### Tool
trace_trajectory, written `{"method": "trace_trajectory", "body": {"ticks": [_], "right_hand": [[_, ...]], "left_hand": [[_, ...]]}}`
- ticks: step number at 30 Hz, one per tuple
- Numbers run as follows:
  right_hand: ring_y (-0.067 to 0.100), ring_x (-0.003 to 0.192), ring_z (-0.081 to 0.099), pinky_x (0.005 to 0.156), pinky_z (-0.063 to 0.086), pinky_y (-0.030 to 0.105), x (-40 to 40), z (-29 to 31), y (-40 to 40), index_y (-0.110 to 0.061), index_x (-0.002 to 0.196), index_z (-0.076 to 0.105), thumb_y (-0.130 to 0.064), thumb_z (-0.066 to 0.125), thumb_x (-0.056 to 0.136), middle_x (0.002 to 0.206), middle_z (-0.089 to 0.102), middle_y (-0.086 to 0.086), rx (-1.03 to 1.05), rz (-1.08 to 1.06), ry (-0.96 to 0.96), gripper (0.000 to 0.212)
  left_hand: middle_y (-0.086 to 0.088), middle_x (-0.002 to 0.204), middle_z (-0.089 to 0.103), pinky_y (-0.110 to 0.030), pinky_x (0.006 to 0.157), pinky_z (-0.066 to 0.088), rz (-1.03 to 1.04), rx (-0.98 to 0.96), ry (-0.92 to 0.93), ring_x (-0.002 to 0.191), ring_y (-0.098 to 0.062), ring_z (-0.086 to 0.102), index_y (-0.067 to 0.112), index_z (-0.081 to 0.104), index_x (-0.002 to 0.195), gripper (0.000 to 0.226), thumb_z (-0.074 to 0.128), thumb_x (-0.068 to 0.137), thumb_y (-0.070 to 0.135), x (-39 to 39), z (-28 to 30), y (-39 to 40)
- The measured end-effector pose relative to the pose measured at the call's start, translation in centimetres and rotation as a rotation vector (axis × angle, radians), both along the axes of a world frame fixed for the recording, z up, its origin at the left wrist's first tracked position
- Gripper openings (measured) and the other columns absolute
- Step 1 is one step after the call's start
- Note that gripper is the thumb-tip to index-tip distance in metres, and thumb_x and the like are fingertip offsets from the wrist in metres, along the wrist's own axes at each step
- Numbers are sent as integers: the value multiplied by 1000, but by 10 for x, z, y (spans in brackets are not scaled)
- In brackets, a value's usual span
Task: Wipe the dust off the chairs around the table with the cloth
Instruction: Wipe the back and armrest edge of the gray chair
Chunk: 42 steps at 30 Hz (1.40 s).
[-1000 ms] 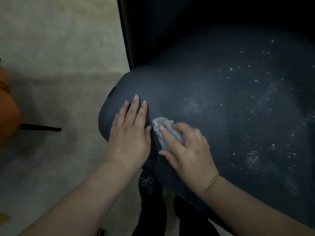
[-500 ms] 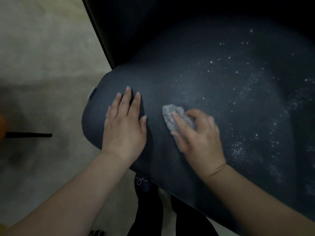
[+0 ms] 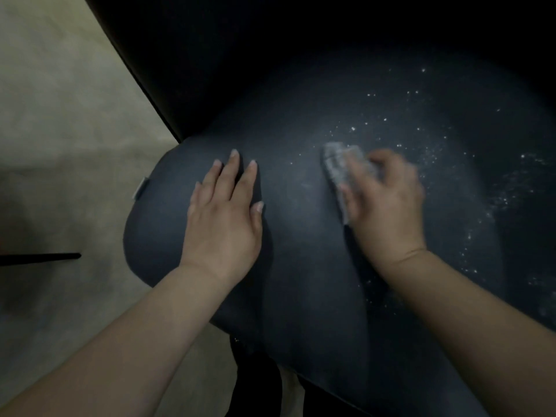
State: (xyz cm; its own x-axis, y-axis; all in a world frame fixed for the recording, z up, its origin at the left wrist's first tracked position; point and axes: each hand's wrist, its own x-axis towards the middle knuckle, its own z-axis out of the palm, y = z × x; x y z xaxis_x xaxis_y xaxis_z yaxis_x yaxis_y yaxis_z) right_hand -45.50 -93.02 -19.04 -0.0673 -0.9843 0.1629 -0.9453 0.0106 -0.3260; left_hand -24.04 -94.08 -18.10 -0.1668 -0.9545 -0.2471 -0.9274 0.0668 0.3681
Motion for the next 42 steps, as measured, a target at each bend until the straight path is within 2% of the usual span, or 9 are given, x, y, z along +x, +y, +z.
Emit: {"method": "trace_trajectory", "body": {"ticks": [3,7,11,19,24,33,36,39,42], "right_hand": [[42,101,48,82,36,42,-9,4,-7,-19,125,63,-13,61,86,121,54,19,-8,-176,-53,40],[33,101,46,78,31,36,36,9,-26,-22,127,62,-25,62,84,121,55,13,-38,42,-80,43],[34,102,50,79,42,40,48,2,-41,-19,127,61,-32,70,84,121,56,12,45,181,-74,46],[38,101,46,86,38,43,-29,3,-60,-21,125,63,-20,66,87,116,52,16,17,-175,-115,39],[37,97,49,79,38,38,-13,4,-69,-19,123,65,-18,73,81,114,56,16,50,114,-95,42],[26,110,43,100,36,40,-90,7,-99,-30,129,59,-18,64,87,119,48,5,-15,-249,-287,44],[28,118,40,99,30,31,-126,4,-138,-28,133,54,-18,58,90,129,45,7,17,-348,-203,44],[32,116,41,96,36,34,-117,-4,-146,-27,131,56,-6,48,86,132,46,8,81,-327,-193,50],[35,107,46,90,42,42,-90,-4,-109,-21,129,60,6,49,79,125,54,12,43,-99,-232,58]], "left_hand": [[4,161,10,-37,117,4,23,-3,16,148,-18,3,26,22,152,54,37,100,32,-1,1,-8],[4,161,10,-36,117,4,39,8,31,147,-16,3,25,24,152,54,37,100,30,-8,4,-15],[5,161,9,-37,120,5,31,27,40,147,-15,2,24,23,152,54,35,100,31,-16,5,-22],[2,160,18,-44,119,17,-13,0,58,147,-18,10,22,30,150,52,37,99,30,-39,5,-41],[1,161,12,-42,121,11,-19,10,32,148,-18,6,22,24,151,55,36,99,34,-60,2,-51],[5,162,3,-38,120,4,-75,5,23,148,-15,-1,26,16,153,62,41,97,39,-80,7,-73],[6,162,1,-39,120,3,-76,10,38,147,-14,-3,27,14,153,62,39,98,39,-93,5,-81],[4,162,3,-39,120,3,-82,12,32,148,-16,-2,25,15,153,61,38,99,38,-98,1,-83],[4,162,7,-38,119,3,-71,1,27,148,-16,1,24,20,153,59,39,99,36,-101,0,-81]]}}
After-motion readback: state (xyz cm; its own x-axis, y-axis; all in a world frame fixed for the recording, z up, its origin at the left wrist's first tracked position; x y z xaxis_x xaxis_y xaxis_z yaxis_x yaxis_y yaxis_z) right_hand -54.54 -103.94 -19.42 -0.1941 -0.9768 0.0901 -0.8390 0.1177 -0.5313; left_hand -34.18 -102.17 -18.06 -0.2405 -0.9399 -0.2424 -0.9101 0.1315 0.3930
